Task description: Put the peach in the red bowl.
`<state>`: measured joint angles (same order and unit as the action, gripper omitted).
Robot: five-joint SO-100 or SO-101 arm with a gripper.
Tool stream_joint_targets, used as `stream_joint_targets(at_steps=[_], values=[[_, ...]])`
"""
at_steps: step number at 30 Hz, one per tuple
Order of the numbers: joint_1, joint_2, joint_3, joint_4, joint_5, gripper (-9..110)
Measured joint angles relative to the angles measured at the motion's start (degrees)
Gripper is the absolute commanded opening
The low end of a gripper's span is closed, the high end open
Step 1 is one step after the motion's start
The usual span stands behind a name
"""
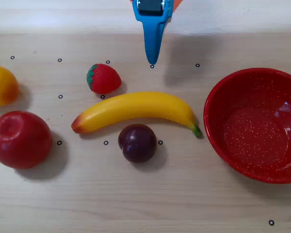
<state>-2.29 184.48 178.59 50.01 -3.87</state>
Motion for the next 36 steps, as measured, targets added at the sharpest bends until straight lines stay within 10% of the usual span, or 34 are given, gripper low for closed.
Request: stream_joint_targets(at_steps=[36], values=[[-0.09, -29.53, -24.79, 2.37, 4.22, 0]])
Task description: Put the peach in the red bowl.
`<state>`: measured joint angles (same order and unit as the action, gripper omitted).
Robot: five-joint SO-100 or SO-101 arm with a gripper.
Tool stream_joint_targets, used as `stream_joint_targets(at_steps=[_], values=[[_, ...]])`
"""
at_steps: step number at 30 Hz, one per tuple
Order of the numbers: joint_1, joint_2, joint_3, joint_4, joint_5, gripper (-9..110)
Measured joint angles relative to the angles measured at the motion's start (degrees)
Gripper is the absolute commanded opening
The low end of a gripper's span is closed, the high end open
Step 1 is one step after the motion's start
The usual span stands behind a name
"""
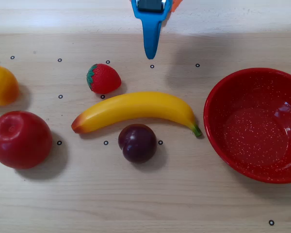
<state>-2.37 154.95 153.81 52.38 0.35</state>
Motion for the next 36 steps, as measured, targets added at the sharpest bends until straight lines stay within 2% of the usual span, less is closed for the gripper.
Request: stream_joint_targets(at_steps=[4, 12, 24, 26, 31, 36], values=[[-0.09, -7.82, -8.96, 4.92, 2.72, 0], [-7.29, -24.87, -29.09, 14.94, 12.04, 0], [-18.37, -56.78, -73.92, 39.99, 19.34, 0], [-20.48, -61.35, -81.3, 42.8, 23.55, 1], [-26.63, -69.35, -93.16, 46.32, 30.59, 10], [-33.84, -76.38, -97.56, 47.02, 35.07, 24]])
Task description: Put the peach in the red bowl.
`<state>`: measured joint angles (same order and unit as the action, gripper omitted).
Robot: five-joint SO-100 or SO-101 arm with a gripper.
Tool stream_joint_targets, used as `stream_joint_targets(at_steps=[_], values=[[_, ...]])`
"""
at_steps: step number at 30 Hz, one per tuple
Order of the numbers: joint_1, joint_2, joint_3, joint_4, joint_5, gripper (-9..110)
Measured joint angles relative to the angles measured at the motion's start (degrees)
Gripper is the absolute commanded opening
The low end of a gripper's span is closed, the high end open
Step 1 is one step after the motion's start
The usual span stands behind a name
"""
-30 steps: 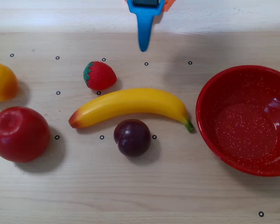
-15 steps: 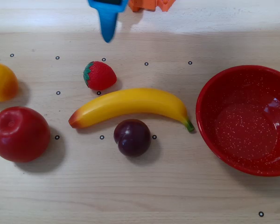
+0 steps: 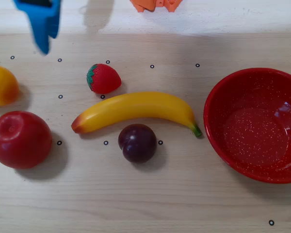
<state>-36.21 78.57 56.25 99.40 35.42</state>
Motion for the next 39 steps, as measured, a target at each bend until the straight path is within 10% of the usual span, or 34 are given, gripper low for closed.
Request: stream_joint_targets(at_steps=[17, 39], values=[[-19.86, -23.12, -20.21, 2.11, 16.87, 61], [-25.93, -41.75, -27.6, -5.62, 32.61, 67]])
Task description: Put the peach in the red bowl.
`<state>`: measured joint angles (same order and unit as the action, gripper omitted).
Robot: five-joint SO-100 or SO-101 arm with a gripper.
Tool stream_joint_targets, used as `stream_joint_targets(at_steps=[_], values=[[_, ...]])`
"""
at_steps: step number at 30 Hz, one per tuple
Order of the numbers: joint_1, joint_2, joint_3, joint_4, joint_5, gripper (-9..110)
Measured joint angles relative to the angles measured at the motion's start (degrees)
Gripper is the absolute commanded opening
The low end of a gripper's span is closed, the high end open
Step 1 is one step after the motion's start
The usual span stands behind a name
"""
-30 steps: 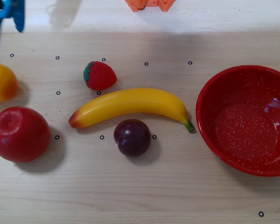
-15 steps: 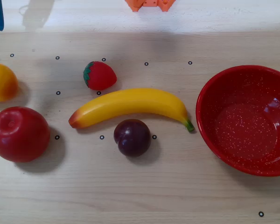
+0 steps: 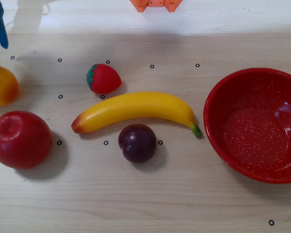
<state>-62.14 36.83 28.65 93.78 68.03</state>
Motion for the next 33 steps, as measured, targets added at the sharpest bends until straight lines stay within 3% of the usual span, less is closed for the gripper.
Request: stream_joint_targets(at_steps=[33], values=[[6.94, -6.06, -2.9, -5.54, -7.56, 66]])
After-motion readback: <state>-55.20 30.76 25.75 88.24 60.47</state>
